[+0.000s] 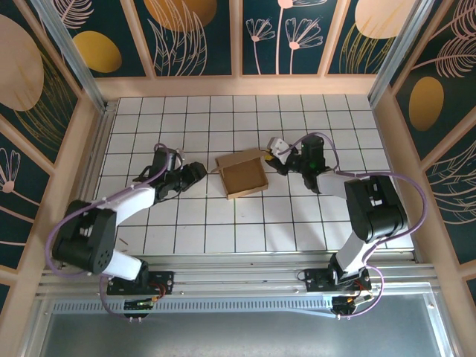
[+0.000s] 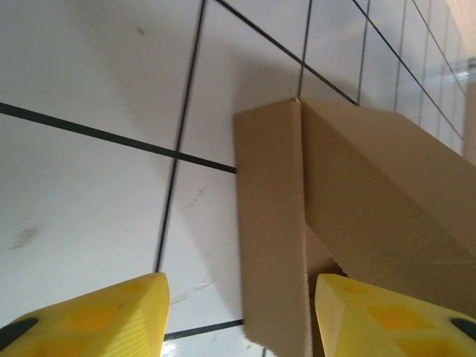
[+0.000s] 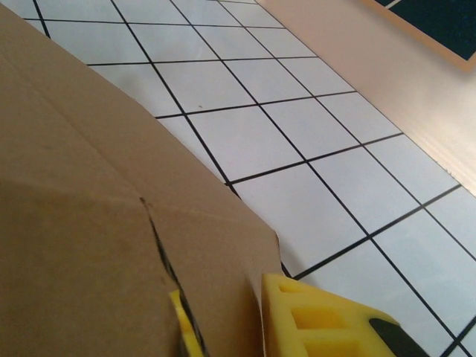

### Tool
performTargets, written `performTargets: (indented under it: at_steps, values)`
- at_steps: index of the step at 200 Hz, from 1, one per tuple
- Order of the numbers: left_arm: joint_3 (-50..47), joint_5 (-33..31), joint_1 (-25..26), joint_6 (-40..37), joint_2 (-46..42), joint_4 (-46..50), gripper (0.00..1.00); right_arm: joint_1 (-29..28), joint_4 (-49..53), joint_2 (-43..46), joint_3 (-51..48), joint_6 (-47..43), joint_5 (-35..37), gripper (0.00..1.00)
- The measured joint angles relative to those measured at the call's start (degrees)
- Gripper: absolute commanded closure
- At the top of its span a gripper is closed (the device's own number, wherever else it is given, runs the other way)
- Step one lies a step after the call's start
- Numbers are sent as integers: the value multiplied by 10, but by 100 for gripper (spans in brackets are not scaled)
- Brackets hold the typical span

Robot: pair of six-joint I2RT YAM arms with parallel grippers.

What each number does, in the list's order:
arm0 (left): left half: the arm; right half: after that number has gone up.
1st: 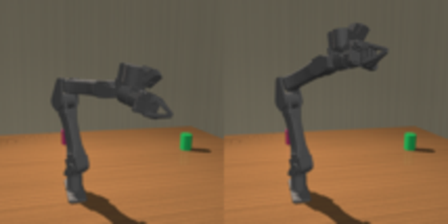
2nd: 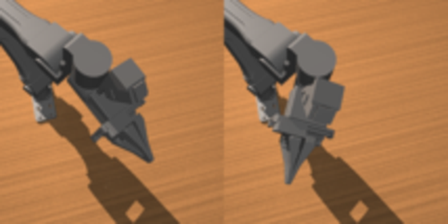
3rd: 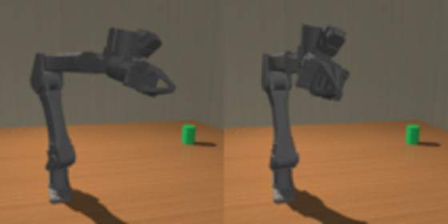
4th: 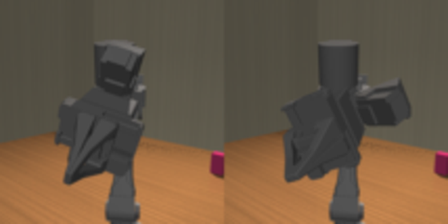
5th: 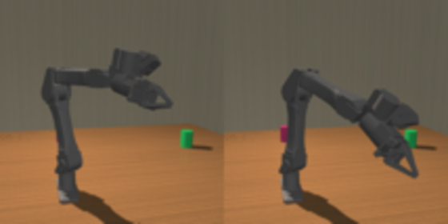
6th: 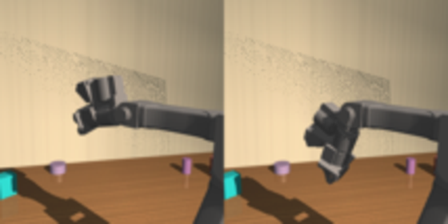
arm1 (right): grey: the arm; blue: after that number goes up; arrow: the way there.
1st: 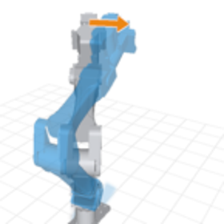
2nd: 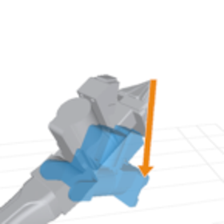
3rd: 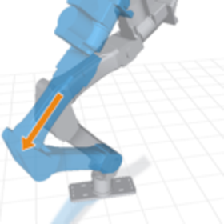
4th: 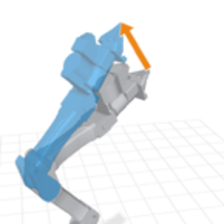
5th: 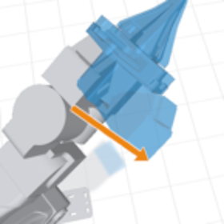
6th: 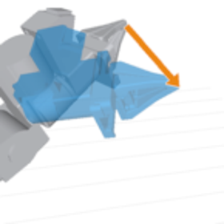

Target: Fold the paper box

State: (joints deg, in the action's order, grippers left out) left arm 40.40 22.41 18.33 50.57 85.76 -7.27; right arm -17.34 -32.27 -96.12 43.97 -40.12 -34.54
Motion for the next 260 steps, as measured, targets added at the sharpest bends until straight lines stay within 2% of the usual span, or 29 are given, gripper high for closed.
performTargets:
  at_steps: [40,87,160,202,245,260]
  values:
    - [17,72,0,10,90,-78,58,-12,16,0,3,0,0,82]
    - [27,83,0,12,149,-121,60,-14,24,0,6,-1,2,83]
    - [39,86,-1,18,180,-166,65,-27,64,1,31,3,15,83]
    - [38,87,-1,16,182,-170,66,-33,107,1,65,55,36,88]
    - [39,89,-1,16,200,-183,66,-50,166,-9,121,153,68,89]
    - [39,89,-1,16,206,-182,67,-54,185,-12,134,178,78,92]
